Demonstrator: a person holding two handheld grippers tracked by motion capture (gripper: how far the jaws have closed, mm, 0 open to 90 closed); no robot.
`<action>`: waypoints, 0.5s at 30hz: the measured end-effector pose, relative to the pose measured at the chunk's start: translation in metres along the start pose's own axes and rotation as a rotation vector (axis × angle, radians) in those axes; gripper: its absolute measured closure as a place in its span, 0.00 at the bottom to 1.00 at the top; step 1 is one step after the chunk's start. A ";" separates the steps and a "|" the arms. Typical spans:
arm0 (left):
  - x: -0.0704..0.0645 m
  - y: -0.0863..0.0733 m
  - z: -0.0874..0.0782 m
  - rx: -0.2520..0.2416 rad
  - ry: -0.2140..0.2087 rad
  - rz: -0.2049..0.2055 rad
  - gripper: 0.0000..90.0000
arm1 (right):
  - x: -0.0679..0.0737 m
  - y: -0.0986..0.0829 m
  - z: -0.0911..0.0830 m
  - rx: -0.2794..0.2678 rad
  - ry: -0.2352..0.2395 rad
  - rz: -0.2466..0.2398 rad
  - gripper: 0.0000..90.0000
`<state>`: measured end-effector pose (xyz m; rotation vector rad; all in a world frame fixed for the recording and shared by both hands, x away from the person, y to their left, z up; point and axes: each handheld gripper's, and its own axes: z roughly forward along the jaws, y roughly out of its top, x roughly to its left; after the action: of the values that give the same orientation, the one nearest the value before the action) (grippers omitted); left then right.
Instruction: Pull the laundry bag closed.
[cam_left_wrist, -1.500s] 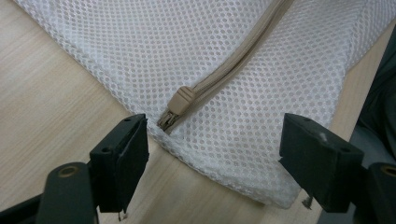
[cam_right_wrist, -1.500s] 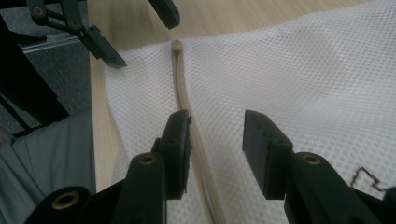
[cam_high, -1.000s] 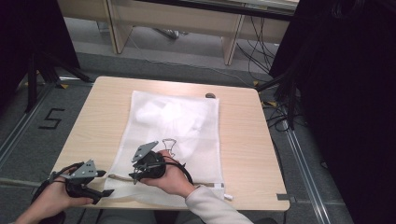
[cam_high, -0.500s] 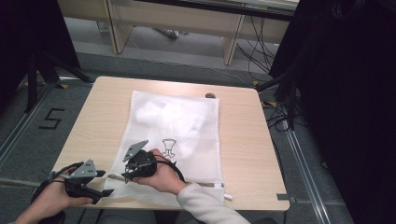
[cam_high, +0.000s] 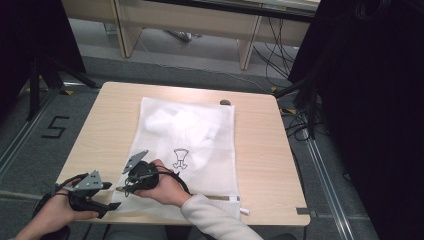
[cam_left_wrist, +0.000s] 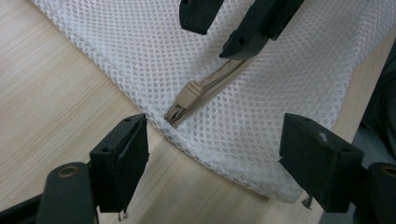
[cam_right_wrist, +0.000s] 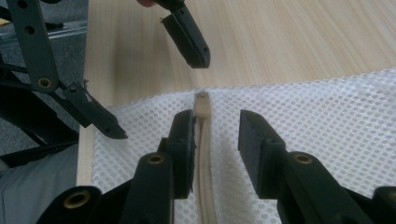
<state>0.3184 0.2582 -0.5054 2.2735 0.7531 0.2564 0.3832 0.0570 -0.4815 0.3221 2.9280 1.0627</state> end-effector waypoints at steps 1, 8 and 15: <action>0.000 0.000 0.000 0.001 -0.001 0.000 0.26 | -0.001 0.000 0.001 0.005 -0.010 -0.009 0.74; 0.000 0.000 0.000 -0.002 0.002 0.000 0.26 | 0.000 0.002 0.005 0.003 0.008 -0.001 0.75; 0.000 0.000 0.000 -0.005 0.010 -0.006 0.26 | 0.001 0.006 0.010 0.006 0.015 -0.006 0.75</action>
<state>0.3184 0.2584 -0.5053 2.2663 0.7630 0.2665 0.3841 0.0673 -0.4852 0.3064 2.9441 1.0605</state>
